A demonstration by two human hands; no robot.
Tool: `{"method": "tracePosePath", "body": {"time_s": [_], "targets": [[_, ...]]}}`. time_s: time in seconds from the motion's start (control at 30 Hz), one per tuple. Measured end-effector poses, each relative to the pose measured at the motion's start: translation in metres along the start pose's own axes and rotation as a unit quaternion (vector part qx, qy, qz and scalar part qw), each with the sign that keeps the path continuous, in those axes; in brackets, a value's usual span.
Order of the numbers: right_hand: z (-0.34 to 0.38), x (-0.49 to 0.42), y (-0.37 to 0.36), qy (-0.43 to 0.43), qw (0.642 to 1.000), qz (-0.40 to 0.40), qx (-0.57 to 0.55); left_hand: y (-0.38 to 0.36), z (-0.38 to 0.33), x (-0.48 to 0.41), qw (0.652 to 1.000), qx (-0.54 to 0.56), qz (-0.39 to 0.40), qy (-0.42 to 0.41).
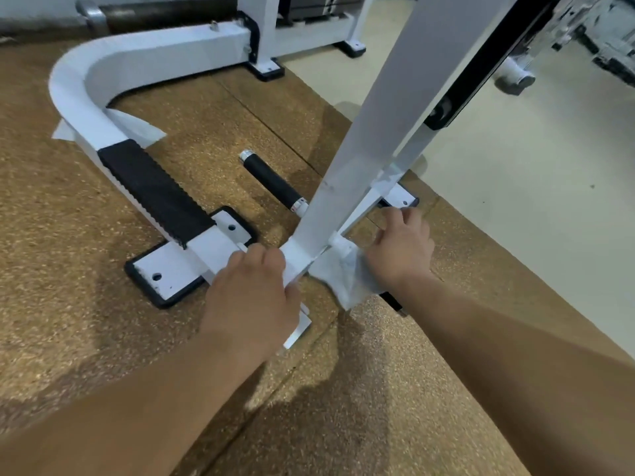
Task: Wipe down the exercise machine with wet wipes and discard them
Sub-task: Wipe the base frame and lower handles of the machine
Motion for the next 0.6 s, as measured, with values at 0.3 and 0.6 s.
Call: {"method": "tracePosePath", "body": {"time_s": [0.3,0.6], "targets": [[0.025,0.031,-0.042,0.026,0.993,0.09,0.067,-0.041,0.031,0.008,0.984,-0.134,0.12,-0.006],[0.023,0.012,-0.075,0.006,0.893,0.403,-0.2,-0.047,0.033,0.008,0.977,-0.13,0.169,0.011]]}}
Point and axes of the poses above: each hand's wrist, its own x-axis away from the middle knuckle, its own y-axis out of the back of the hand, z = x × y, the point moved 10 cm from there along -x, towards the middle knuckle, and after that the axes turned 12 degrees about x, right-handed, at the moved point
